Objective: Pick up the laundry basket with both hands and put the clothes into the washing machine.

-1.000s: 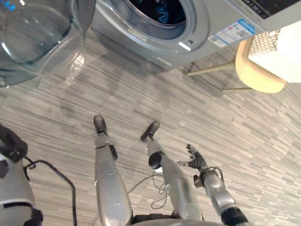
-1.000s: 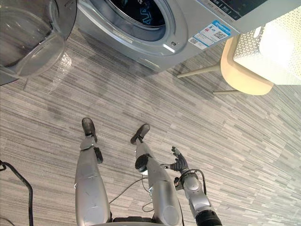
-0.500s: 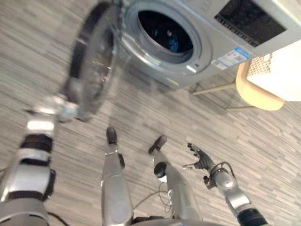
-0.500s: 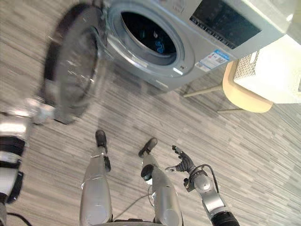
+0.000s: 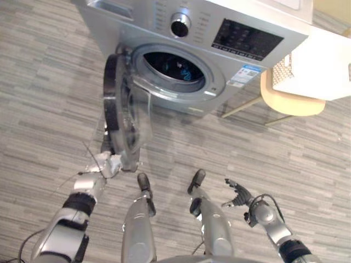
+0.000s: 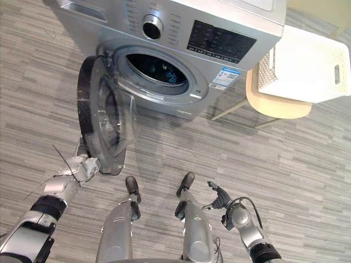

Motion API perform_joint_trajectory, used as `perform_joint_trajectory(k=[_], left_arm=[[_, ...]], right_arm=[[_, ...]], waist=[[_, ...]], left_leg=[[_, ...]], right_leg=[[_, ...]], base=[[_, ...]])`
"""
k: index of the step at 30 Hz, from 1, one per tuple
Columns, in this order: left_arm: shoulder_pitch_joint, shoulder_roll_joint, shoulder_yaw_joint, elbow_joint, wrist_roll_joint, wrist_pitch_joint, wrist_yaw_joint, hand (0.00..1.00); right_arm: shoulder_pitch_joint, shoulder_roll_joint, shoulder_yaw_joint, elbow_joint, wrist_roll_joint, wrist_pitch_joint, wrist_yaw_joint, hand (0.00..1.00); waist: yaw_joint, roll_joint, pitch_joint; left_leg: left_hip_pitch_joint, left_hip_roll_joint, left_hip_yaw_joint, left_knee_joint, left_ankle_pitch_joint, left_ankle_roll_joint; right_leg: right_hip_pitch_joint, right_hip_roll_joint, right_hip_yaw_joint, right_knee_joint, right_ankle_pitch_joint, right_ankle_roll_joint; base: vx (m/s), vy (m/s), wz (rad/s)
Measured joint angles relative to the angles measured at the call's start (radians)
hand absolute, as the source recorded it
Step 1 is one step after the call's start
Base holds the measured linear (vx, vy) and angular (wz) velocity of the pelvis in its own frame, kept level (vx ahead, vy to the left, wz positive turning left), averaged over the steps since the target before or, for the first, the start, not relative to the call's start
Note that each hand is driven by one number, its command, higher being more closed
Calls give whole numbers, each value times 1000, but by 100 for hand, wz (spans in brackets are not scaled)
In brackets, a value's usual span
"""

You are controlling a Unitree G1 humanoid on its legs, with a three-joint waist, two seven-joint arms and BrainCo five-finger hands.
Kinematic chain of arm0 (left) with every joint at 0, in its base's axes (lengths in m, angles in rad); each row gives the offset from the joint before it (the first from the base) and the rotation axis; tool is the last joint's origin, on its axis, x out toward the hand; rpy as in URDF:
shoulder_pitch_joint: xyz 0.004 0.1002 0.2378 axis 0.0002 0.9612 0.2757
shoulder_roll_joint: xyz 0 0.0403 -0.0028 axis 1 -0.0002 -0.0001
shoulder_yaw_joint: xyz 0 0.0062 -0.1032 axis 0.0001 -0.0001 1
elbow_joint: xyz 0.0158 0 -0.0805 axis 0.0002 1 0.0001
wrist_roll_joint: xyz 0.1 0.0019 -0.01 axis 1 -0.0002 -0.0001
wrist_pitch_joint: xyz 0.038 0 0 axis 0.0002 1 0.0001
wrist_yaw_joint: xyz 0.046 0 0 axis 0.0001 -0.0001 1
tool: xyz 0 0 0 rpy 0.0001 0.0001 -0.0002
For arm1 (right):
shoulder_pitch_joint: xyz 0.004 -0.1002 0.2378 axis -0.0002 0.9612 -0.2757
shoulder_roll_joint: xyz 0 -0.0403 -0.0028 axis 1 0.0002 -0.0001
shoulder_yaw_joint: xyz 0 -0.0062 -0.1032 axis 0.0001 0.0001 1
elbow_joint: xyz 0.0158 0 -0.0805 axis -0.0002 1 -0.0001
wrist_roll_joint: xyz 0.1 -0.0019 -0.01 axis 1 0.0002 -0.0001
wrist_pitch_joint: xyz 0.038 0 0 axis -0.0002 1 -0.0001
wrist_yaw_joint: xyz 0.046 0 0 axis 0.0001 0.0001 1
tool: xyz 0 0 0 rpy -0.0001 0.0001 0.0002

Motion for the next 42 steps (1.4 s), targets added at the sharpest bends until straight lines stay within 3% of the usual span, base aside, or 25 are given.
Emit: perform_joint_trajectory(k=[9, 13, 16, 17, 18, 21, 24, 27, 30, 34, 36, 38, 39, 40, 41, 42], left_arm=[[18, -171, 24, -1, 120, 9, 24, 0], [44, -260, 113, -68, 228, 76, 63, 0], [75, -253, 177, -142, 256, 81, 62, 0], [153, -179, 190, -367, 289, 77, 13, 0], [182, -112, 209, -522, 318, 39, -43, 0], [170, 11, 321, -792, 311, -85, -115, 0], [166, 146, 356, -910, 224, -139, -182, 0], [167, 234, 355, -929, 156, -163, -223, 0], [174, 261, 356, -920, 125, -167, -222, 0], [288, 267, 384, -884, 116, -173, -208, 0], [379, 200, 423, -884, 119, -173, -195, 0], [472, -26, 468, -884, 180, -164, -156, 0], [492, -95, 480, -884, 200, -157, -151, 0], [534, -233, 498, -883, 266, -145, -128, 0], [555, -299, 504, -876, 316, -138, -112, 0], [598, -426, 517, -817, 410, -107, -88, 0]], right_arm=[[22, 13, -90, 49, -31, 12, -13, 0], [22, 84, -112, 55, -30, 24, -20, 0], [27, 107, -121, 57, -29, 27, -17, 0], [44, 109, -154, 58, -29, 32, -1, 0], [59, 104, -171, 81, -29, 38, 3, 0], [64, 108, -188, 147, -29, 53, 15, 0], [74, 110, -190, 206, -28, 54, 22, 0], [76, 105, -196, 241, -23, 54, 21, 0], [77, 104, -197, 281, -7, 53, 17, 0], [76, 122, -197, 324, 12, 53, 0, 0], [75, 131, -202, 351, 16, 52, -1, 0], [75, 140, -234, 362, 22, 53, -1, 0], [75, 141, -241, 367, 23, 53, -1, 0], [75, 142, -245, 384, 23, 53, 0, 0], [74, 142, -247, 391, 24, 53, 0, 0], [61, 147, -265, 401, 22, 55, 3, 0]], waist=[[-8, 95, 7], [18, 101, 10], [38, 104, 11], [46, 130, 18], [61, 170, 3], [86, 230, -36], [91, 261, -73], [84, 275, -105], [93, 273, -107], [94, 239, -146], [94, 227, -156], [108, 221, -162], [113, 220, -162], [117, 218, -161], [120, 217, -160], [124, 213, -158]], left_leg=[[31, -34, -45, 0, -6, 7], [77, -35, -45, 0, -7, 8], [84, -30, -47, 20, -26, 18], [88, -28, -70, 60, -42, 17], [91, -24, -75, 81, -49, 16], [104, -26, -88, 82, -49, 15], [123, -32, -103, 64, -60, -1], [126, -31, -128, 26, -64, -8], [153, -24, -134, -28, -71, -23], [157, -33, -142, -65, -66, -37], [157, -33, -143, -66, -66, -37], [147, -35, -145, -63, -66, -37], [142, -36, -146, -61, -66, -37], [132, -36, -151, -55, -66, -37], [129, -36, -154, -53, -66, -37], [123, -35, -154, -48, -66, -37]], right_leg=[[56, -26, -8, -8, -34, 36], [86, -24, 20, -7, -42, 31], [86, -18, 45, -6, -48, 34], [104, -20, 51, 0, -56, 41], [119, -20, 48, 5, -56, 41], [142, -23, 42, 5, -58, 44], [159, -26, 37, 3, -76, 64], [159, -17, 18, -9, -81, 69], [166, -5, 10, -9, -76, 65], [165, -6, 7, -37, -56, 69], [172, -6, 5, -54, -45, 67], [174, -5, 1, -75, -33, 70], [174, -4, -2, -79, -31, 71], [172, -3, -8, -83, -28, 71], [172, -2, -11, -83, -28, 71], [172, 3, -15, -83, -27, 70]], base=[[96, 31, 10], [84, 19, -11], [69, -5, -28], [78, 7, -14], [70, 13, -5], [17, 24, 11], [-11, -5, 5], [-64, -20, 12], [-118, 12, 12], [-71, 55, 3], [-12, 18, -2], [0, 35, 4], [8, 33, 9], [7, 16, 10], [11, 24, 12], [9, 14, 5]])
